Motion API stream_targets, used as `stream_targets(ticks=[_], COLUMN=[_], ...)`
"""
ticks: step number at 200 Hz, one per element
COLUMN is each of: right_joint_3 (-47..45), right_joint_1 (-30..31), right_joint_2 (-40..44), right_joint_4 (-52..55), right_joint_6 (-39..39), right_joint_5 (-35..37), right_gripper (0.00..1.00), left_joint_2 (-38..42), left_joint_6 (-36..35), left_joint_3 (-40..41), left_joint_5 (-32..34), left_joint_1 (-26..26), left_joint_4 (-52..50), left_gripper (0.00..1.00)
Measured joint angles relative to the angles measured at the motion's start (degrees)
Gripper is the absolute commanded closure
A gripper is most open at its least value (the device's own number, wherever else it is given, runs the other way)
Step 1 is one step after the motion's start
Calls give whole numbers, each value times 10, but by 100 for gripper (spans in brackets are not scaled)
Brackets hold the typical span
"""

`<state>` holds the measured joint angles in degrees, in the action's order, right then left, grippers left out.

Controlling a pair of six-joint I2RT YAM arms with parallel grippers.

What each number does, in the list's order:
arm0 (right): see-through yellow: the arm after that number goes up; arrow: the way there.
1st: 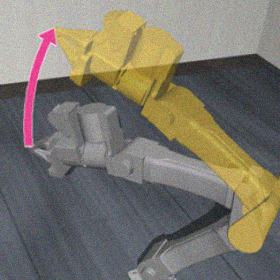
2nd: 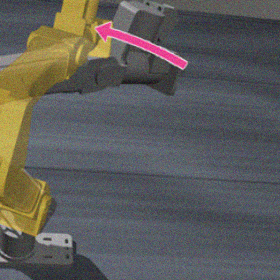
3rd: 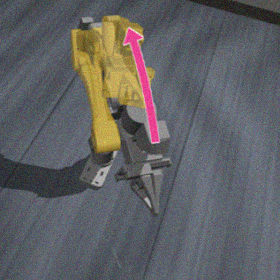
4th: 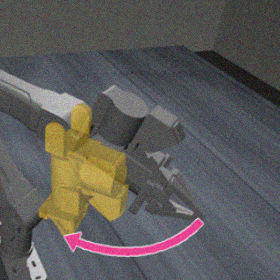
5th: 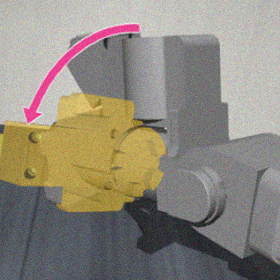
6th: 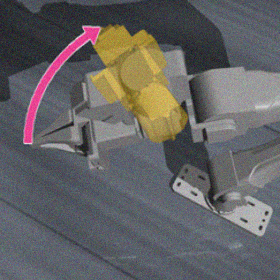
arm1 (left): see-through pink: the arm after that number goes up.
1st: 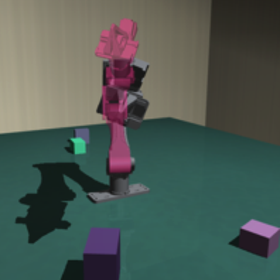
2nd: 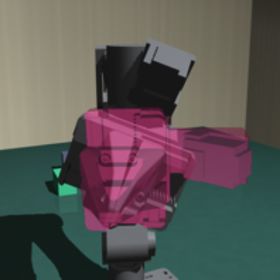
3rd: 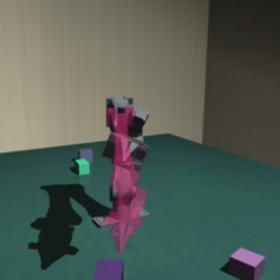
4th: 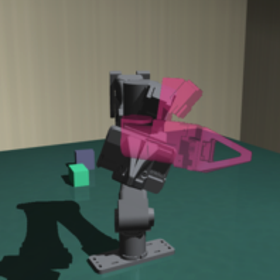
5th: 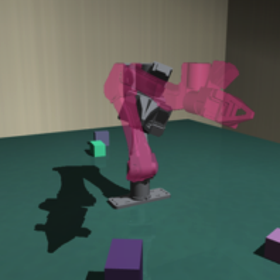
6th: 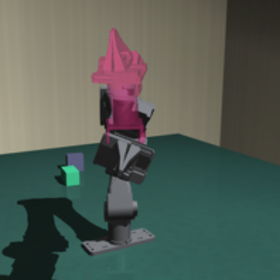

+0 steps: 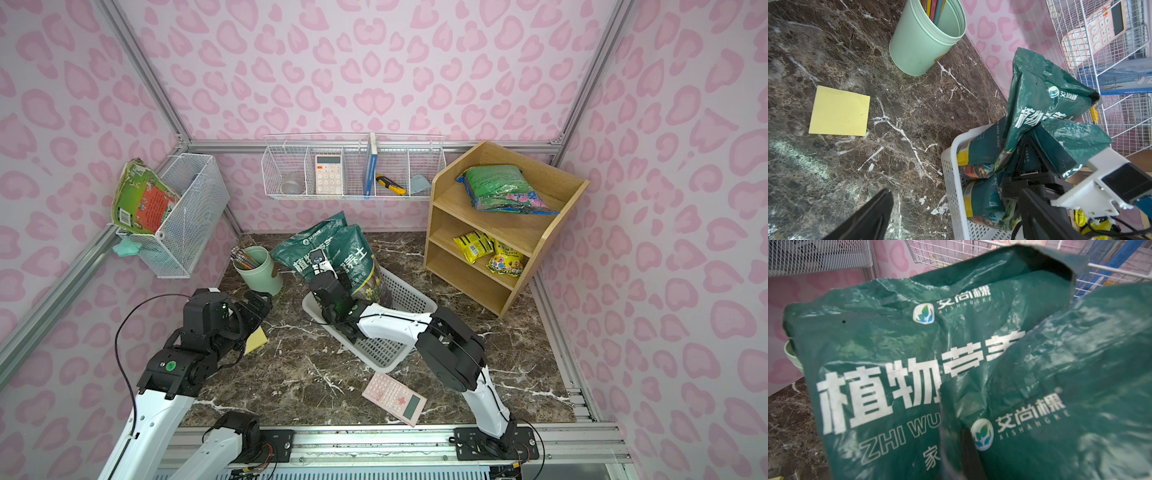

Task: Take down the fertilizer bag from the shelf
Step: Place the fertilizer bag in the storage box.

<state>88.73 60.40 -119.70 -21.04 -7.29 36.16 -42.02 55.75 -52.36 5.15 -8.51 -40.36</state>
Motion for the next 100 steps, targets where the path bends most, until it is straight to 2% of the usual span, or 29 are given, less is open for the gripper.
stream_targets(ticks=[33, 61, 100], right_joint_3=[-16, -35, -57], right_joint_1=[3, 8, 14], right_joint_2=[12, 52, 122], right_joint_4=[11, 29, 33], right_joint_6=[-7, -7, 0], right_joint_5=[-12, -15, -13], right_gripper=[64, 36, 19], left_joint_2=[-2, -10, -18], left_joint_6=[5, 8, 9], left_joint_3=[0, 0, 0], left_joint_5=[-6, -13, -16], left_joint_1=[0, 0, 0], left_joint_4=[0, 0, 0], left_gripper=[1, 1, 1])
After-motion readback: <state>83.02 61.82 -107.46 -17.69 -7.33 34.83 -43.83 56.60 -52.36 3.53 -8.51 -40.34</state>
